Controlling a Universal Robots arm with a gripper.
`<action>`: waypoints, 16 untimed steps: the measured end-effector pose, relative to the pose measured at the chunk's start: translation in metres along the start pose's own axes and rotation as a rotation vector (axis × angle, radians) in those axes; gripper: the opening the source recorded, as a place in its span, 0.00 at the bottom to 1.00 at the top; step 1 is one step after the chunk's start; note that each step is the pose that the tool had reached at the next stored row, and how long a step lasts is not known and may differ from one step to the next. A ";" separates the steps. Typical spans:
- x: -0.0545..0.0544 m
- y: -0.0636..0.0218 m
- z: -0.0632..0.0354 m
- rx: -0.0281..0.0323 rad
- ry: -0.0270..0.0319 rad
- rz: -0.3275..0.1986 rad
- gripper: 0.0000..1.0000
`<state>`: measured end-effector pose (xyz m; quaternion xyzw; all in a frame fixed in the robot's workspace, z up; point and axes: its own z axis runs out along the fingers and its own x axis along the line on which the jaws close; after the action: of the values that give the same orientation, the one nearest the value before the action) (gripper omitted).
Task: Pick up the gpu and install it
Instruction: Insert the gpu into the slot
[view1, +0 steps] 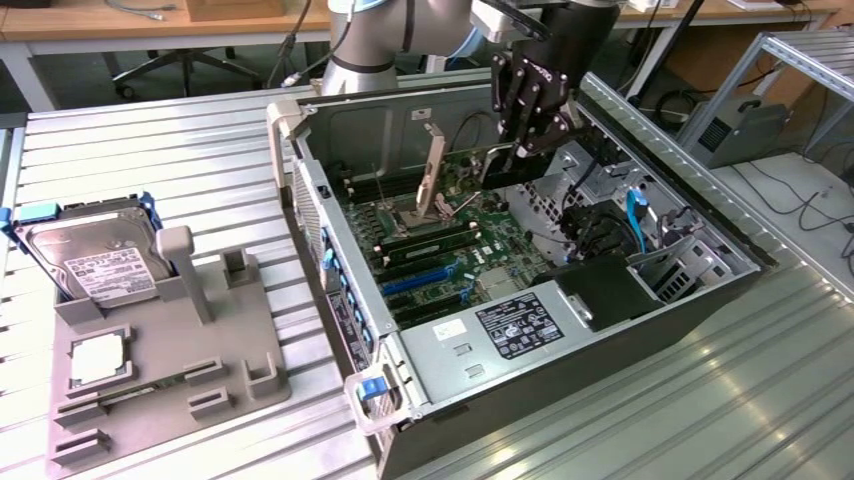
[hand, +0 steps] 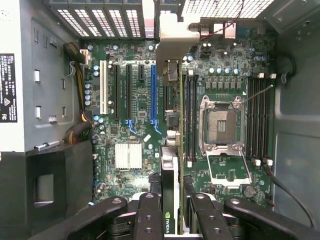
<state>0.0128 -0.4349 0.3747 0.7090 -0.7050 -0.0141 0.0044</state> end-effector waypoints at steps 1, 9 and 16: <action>0.000 0.0000 0.0006 0.0000 0.0000 0.000 0.27; 0.000 0.0001 0.0050 0.0001 -0.0003 0.000 0.27; 0.000 0.0003 0.0135 0.0000 0.0000 0.000 0.27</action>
<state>0.0121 -0.4349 0.3613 0.7090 -0.7050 -0.0141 0.0044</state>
